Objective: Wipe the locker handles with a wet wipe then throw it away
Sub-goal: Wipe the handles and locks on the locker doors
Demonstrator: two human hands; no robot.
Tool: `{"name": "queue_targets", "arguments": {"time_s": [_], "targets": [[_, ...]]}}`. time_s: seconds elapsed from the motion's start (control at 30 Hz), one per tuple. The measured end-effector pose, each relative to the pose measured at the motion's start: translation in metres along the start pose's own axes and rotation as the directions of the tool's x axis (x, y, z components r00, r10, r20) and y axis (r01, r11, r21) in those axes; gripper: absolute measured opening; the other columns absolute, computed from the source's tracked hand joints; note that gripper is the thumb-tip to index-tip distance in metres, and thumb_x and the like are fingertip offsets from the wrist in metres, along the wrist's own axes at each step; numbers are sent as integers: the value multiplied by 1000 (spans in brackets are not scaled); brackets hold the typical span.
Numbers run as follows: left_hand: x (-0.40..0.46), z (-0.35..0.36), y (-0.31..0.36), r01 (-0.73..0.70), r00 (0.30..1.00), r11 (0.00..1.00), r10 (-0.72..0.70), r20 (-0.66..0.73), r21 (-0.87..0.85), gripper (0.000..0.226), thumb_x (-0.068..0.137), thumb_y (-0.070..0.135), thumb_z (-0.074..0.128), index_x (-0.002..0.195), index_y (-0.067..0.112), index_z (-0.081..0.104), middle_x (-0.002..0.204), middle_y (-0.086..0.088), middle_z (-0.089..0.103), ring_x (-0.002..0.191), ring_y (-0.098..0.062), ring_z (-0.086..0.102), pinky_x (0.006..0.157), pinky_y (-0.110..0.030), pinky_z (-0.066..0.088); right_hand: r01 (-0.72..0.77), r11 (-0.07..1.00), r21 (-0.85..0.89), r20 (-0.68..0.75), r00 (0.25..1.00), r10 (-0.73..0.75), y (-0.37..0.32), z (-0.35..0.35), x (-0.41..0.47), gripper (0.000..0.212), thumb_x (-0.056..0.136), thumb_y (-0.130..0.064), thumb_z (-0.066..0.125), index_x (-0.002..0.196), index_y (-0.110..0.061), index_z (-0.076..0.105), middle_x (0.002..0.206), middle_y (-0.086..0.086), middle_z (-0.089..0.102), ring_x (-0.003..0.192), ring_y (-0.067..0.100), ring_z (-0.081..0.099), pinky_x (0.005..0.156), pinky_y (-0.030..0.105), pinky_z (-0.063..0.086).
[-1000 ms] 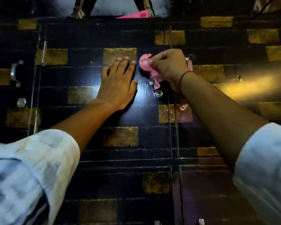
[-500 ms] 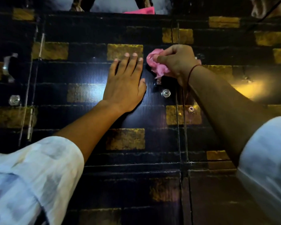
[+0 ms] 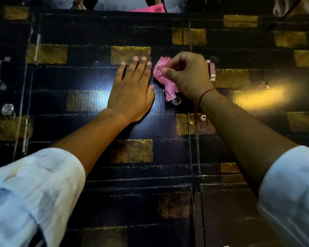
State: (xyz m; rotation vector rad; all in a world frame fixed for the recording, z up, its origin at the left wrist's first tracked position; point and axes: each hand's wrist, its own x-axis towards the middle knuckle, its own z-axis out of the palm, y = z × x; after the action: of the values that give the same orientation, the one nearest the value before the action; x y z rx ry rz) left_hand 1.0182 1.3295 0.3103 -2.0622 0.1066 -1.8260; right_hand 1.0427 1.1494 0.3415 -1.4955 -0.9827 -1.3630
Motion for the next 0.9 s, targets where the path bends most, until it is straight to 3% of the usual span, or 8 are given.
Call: {"name": "queue_targets", "arguments": {"time_s": [0.23,0.37,0.5,0.6,0.73,0.8,0.9], "targets": [[0,1,0,-9,1000,1000,9,-9,-13,71,101,43,16,162,6,17,170,-14,16,158,-27,9,129,-48,5,248,952,-179,142,964,-224,9,-9,-12,38,81,-20,80,117,-17,68,114,-5,69,104,3,62,87,2,44],[-1,1,-2,-3,1000,1000,3,-22,-25,70,102,42,18,162,6,20,169,-14,18,158,-27,10,129,-48,5,295,942,-162,128,952,-277,17,-6,-18,39,81,-17,80,118,-15,67,113,-3,69,101,3,61,88,4,44],[-3,1,-1,-8,1000,999,7,-28,-38,70,102,42,19,161,6,22,169,-14,19,158,-27,12,129,-48,6,331,921,-207,200,935,-291,12,-15,-14,33,84,-16,76,116,-18,69,107,-12,65,96,-2,57,82,1,41],[-2,0,0,-1,999,999,-1,-43,-38,69,102,42,21,161,6,23,169,-13,21,157,-27,14,129,-48,7,265,941,-212,190,955,-226,12,-24,-12,25,88,-10,72,112,-18,70,106,-10,66,94,-1,59,84,4,44],[0,-3,2,11,997,999,-15,-74,-50,70,97,40,27,157,4,32,164,-15,32,153,-30,25,127,-50,15,111,987,-112,-112,986,-124,11,-19,2,17,92,-14,67,107,-17,74,102,-11,66,93,2,62,88,14,50],[5,-6,5,7,995,997,-15,-99,-76,70,91,38,33,149,0,42,153,-19,43,144,-34,37,123,-49,25,101,974,-204,-71,991,-118,8,-8,13,17,96,-25,63,107,-20,75,107,-10,67,95,4,59,83,9,44],[12,-9,8,25,991,993,-40,-128,-112,62,87,38,39,135,0,52,135,-19,53,124,-35,47,110,-46,33,118,926,-360,-7,992,-129,11,8,20,23,97,-33,58,102,-21,76,107,6,65,102,21,57,85,25,44]]}}
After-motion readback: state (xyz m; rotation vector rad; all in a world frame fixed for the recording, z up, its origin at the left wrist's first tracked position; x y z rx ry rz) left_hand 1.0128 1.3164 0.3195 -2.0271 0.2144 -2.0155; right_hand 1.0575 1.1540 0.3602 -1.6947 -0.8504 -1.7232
